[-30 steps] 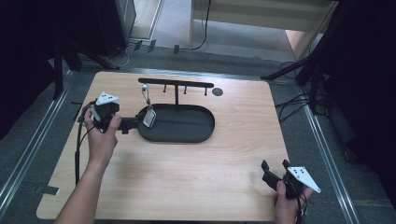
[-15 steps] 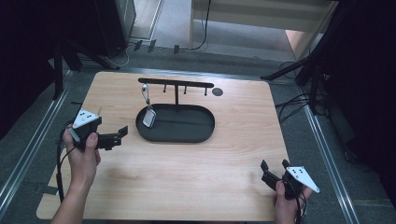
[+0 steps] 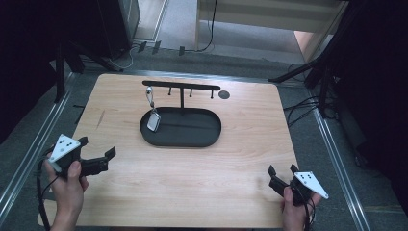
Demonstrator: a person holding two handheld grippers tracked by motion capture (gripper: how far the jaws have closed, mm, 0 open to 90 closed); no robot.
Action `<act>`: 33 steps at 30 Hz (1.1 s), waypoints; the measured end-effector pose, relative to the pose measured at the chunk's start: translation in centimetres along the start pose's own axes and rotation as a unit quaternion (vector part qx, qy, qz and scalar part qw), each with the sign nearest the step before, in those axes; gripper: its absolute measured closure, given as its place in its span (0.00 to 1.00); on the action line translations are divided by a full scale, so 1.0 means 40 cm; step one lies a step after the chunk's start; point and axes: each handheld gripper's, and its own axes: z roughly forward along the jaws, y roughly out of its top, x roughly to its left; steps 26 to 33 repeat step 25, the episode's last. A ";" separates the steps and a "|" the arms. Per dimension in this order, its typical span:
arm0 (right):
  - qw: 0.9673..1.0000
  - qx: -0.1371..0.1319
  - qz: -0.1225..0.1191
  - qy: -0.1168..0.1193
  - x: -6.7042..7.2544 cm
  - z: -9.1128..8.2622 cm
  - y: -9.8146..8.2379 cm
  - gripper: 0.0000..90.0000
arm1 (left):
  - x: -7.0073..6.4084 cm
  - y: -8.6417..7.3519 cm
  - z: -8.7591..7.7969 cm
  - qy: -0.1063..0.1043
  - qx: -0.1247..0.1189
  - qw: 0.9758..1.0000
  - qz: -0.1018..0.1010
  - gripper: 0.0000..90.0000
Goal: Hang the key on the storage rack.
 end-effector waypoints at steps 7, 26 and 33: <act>1.000 0.003 -0.006 -0.001 0.004 0.000 0.000 0.18 | 0.015 -0.075 -0.052 0.022 -0.016 1.000 0.000 0.00; 1.000 0.007 -0.013 -0.001 0.006 0.003 0.001 0.18 | 0.090 -0.232 -0.066 0.045 -0.030 0.998 -0.033 0.00; 1.000 0.007 -0.013 -0.001 0.006 0.003 0.001 0.18 | 0.090 -0.232 -0.066 0.045 -0.030 0.998 -0.033 0.00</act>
